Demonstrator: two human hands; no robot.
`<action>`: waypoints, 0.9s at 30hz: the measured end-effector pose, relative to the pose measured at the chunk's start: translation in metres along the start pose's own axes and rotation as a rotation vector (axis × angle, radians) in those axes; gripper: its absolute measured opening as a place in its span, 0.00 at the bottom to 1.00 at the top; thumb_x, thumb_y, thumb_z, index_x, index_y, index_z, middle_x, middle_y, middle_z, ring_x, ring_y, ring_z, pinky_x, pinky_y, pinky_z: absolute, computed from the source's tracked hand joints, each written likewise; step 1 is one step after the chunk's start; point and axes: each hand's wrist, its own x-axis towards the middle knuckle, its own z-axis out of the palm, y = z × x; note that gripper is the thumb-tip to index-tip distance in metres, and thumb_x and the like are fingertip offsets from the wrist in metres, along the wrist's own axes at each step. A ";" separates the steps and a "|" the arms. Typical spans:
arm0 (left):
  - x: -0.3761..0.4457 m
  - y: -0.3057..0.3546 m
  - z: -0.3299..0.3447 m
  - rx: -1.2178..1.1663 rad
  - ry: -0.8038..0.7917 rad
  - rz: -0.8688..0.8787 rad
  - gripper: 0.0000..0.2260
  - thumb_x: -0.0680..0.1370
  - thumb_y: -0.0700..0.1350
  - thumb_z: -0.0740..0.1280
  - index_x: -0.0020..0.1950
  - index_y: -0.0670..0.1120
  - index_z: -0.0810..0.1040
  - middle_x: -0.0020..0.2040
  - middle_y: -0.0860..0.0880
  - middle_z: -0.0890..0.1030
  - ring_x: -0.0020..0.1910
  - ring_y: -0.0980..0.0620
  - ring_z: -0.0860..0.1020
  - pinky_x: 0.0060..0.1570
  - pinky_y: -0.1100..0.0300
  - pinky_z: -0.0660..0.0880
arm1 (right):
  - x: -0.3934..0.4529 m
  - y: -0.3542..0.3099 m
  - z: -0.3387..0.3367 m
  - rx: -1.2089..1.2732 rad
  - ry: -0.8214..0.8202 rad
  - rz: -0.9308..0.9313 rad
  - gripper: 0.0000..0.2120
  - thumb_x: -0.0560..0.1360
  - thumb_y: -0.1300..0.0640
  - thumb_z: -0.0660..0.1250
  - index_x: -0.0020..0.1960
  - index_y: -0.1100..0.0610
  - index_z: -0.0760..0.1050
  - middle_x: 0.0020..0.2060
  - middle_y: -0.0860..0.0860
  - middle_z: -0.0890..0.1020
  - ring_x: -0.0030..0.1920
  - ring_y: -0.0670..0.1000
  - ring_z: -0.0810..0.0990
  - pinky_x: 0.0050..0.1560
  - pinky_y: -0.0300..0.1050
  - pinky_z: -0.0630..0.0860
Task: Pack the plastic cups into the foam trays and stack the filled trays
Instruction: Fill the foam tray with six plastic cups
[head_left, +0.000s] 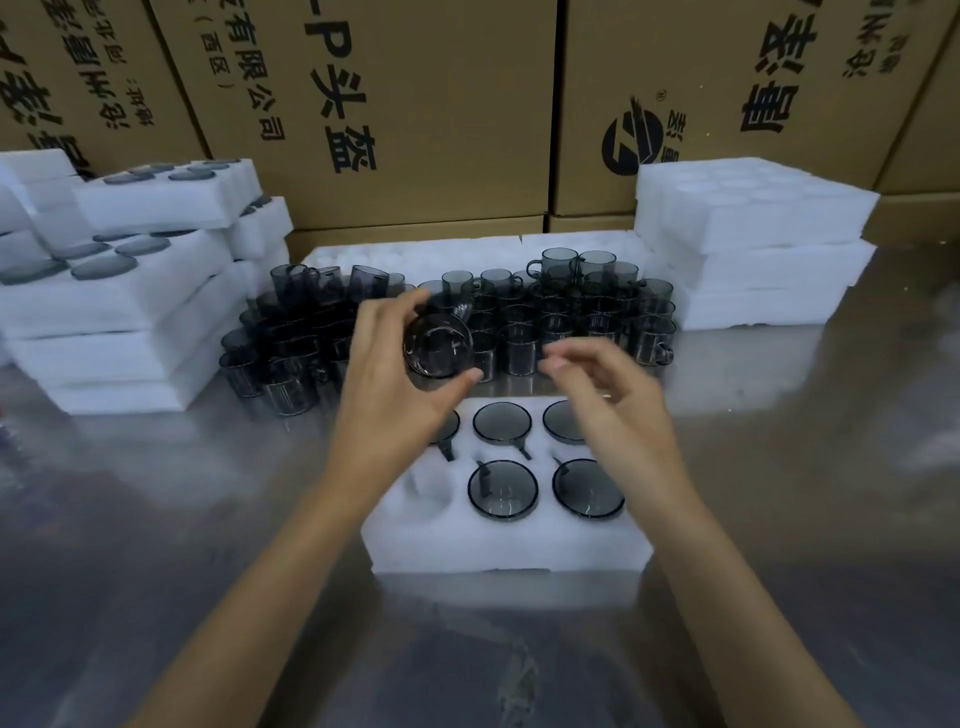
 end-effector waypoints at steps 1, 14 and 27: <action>-0.006 0.007 0.002 -0.006 -0.010 0.034 0.32 0.69 0.51 0.78 0.70 0.52 0.70 0.59 0.59 0.67 0.62 0.69 0.69 0.61 0.77 0.64 | -0.004 -0.003 0.006 0.012 -0.072 0.008 0.06 0.78 0.56 0.70 0.55 0.51 0.82 0.49 0.44 0.85 0.52 0.39 0.82 0.49 0.29 0.74; -0.028 0.017 -0.004 -0.030 -0.196 0.059 0.30 0.65 0.63 0.76 0.62 0.51 0.76 0.56 0.55 0.72 0.55 0.55 0.74 0.55 0.67 0.72 | -0.015 0.001 0.024 0.084 -0.151 0.010 0.14 0.79 0.67 0.66 0.52 0.50 0.83 0.45 0.45 0.85 0.44 0.40 0.83 0.40 0.33 0.78; -0.013 0.000 -0.028 -0.508 -0.397 -0.466 0.18 0.76 0.43 0.72 0.64 0.57 0.77 0.61 0.53 0.79 0.52 0.60 0.82 0.42 0.73 0.75 | -0.016 0.002 0.023 -0.049 -0.212 0.023 0.09 0.78 0.59 0.71 0.54 0.49 0.85 0.46 0.44 0.86 0.47 0.47 0.83 0.51 0.48 0.83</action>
